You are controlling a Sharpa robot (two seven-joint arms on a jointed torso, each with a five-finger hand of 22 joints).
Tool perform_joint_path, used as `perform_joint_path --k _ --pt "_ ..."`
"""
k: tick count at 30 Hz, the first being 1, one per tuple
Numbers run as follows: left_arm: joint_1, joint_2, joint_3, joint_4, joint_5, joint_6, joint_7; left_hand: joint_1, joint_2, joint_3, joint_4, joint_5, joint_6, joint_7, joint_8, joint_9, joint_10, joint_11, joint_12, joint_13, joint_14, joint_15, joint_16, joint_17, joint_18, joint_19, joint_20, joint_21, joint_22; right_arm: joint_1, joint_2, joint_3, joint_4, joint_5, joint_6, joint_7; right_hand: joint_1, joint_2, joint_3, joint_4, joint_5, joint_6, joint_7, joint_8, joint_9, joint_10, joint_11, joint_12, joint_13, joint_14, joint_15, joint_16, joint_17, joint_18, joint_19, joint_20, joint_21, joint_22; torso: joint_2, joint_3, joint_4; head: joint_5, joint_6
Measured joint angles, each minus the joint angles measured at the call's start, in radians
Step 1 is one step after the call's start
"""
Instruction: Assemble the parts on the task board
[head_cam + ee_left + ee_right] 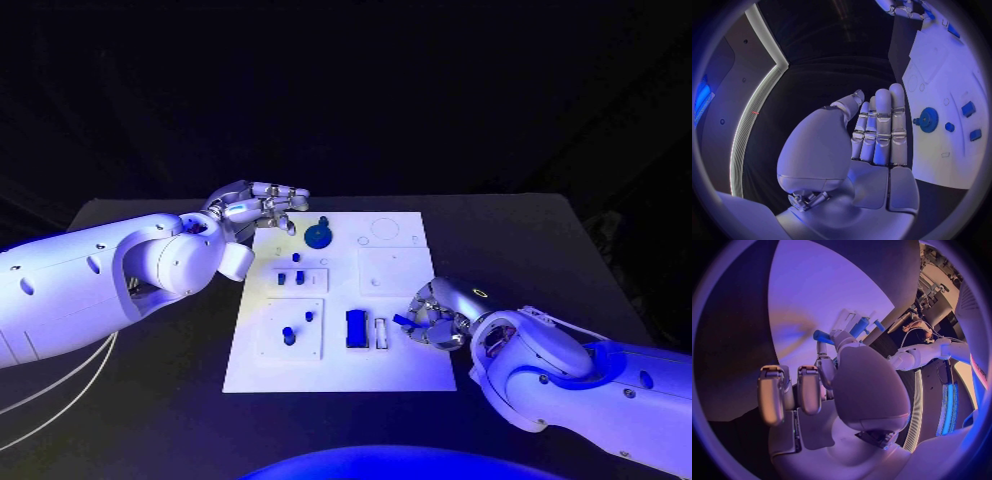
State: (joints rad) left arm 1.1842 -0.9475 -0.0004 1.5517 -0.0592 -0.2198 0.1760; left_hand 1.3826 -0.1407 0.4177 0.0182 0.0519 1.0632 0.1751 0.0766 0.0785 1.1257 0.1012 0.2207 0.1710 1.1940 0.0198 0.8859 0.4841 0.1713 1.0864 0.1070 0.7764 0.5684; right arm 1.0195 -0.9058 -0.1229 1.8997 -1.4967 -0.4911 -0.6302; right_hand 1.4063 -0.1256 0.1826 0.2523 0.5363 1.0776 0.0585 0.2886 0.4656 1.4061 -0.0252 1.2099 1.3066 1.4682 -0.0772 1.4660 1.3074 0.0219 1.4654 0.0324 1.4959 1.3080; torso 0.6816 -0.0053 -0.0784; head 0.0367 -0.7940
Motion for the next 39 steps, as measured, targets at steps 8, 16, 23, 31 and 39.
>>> perform_joint_path --k 8,16,23,31,39 --pt "0.000 0.000 0.000 0.001 0.000 0.000 0.000 0.000 0.000 0.000 0.000 0.000 0.000 0.000 0.000 0.000 0.000 0.000 0.000 0.000 0.000 0.000 0.000 0.000 0.000 0.000 0.000 0.000 0.000 -0.002 0.028 0.000 -0.003 0.090 -0.012 0.017 -0.049 -0.009 0.013 0.017 0.009 0.000 0.000 0.002 0.035 0.004 0.001 0.006 0.001 0.000 0.000 0.000 0.000 0.000 0.001 -0.001 0.000 0.000 0.001 -0.0012 0.0006 -0.002 -0.002" --pt "0.000 0.000 0.000 0.002 0.000 0.001 0.000 0.000 0.000 0.000 0.000 0.000 0.000 0.000 0.000 0.000 0.000 0.000 0.000 0.000 0.000 0.000 0.000 0.000 0.000 0.000 0.000 0.000 0.000 -0.006 0.059 0.000 -0.030 0.158 0.002 0.028 -0.128 -0.004 -0.012 0.038 0.050 0.012 -0.012 0.013 0.049 0.016 -0.002 0.026 0.001 0.000 0.000 0.004 0.000 0.000 0.001 -0.001 0.007 0.000 0.001 -0.0018 0.0027 -0.004 -0.003" --pt "0.000 0.000 0.000 0.002 0.000 0.001 0.000 0.000 0.000 0.000 0.000 0.000 0.000 0.000 0.000 0.000 0.000 0.000 0.000 0.000 0.000 0.000 0.000 0.000 0.000 0.000 0.000 0.000 0.000 -0.007 0.076 -0.001 -0.049 0.190 0.019 0.032 -0.157 0.002 -0.026 0.036 0.051 0.015 -0.015 0.015 0.055 0.016 -0.002 0.034 0.001 -0.004 -0.004 0.004 0.000 0.000 0.001 -0.001 0.008 0.000 0.001 -0.0022 0.0035 -0.003 -0.004" --pt "0.000 -0.001 0.000 0.003 0.000 0.002 -0.001 0.000 0.000 0.000 0.000 0.000 0.000 0.000 0.000 0.000 0.000 0.000 0.000 0.000 0.000 0.000 0.000 0.000 0.000 0.000 0.000 0.000 0.000 -0.007 0.082 0.000 -0.056 0.206 0.026 0.032 -0.187 0.008 -0.049 0.035 0.039 0.019 -0.018 0.025 0.062 0.023 -0.002 0.039 0.001 -0.004 -0.004 0.004 0.001 0.000 0.001 -0.001 0.008 0.000 0.002 -0.0031 0.0050 -0.003 -0.006" --pt "0.000 -0.001 0.000 0.003 0.000 0.002 -0.001 0.000 0.000 0.000 0.000 0.000 0.000 0.000 0.000 0.000 0.000 0.000 0.000 0.000 0.000 0.000 0.000 0.000 0.000 0.000 0.000 0.000 0.000 -0.007 0.084 -0.001 -0.061 0.209 0.030 0.032 -0.228 0.015 -0.086 0.036 0.009 0.021 -0.017 0.020 0.067 0.023 -0.002 0.039 0.001 -0.004 -0.003 0.004 0.001 0.000 0.001 -0.001 0.008 0.000 0.001 -0.0053 0.0111 -0.011 -0.004"
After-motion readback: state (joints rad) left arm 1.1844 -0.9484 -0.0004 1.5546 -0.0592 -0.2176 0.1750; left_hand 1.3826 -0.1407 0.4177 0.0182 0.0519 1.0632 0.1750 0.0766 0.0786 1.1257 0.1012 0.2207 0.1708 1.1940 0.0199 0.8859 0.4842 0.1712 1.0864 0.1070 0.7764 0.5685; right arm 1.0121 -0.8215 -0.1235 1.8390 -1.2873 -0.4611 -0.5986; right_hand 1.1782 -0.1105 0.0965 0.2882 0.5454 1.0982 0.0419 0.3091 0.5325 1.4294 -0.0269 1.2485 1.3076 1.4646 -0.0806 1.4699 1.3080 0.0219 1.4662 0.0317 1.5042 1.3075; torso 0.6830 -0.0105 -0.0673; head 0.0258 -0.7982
